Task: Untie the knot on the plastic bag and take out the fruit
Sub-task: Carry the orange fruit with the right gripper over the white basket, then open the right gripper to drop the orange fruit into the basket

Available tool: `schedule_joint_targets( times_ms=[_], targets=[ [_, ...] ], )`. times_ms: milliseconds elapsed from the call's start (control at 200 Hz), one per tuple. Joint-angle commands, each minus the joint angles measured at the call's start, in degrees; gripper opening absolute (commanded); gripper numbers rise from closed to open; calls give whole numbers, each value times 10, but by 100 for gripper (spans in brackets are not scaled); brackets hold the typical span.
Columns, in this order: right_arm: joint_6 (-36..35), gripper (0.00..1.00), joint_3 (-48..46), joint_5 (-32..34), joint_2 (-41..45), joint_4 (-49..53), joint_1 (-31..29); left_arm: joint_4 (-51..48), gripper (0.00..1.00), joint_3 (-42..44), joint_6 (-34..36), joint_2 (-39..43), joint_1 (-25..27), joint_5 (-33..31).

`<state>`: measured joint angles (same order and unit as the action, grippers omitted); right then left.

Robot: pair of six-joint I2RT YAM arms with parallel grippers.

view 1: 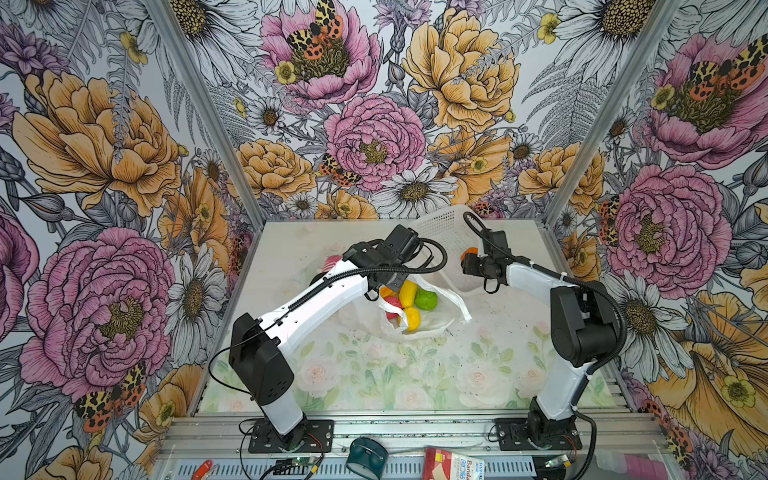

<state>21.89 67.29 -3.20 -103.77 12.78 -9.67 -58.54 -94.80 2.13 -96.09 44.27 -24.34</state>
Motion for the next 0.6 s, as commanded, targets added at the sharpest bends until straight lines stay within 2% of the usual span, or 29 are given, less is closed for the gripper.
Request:
schedule_joint_targets(
  times_ms=[0,120,230,345,445,595],
  targets=[
    [12,15,-61,15,65,11,-2,0,0,8,11,23,1,-14],
    [17,18,-121,18,85,11,-5,0,0,9,12,29,3,-21],
    [16,20,-128,23,94,11,-14,0,0,10,14,25,8,-30],
    [10,32,-125,37,93,10,-32,0,0,13,20,19,17,-38],
    [6,39,-118,39,79,10,-35,1,0,13,21,20,16,-15],
    [4,56,-133,51,101,1,-40,0,0,9,16,22,4,5]
  ],
)
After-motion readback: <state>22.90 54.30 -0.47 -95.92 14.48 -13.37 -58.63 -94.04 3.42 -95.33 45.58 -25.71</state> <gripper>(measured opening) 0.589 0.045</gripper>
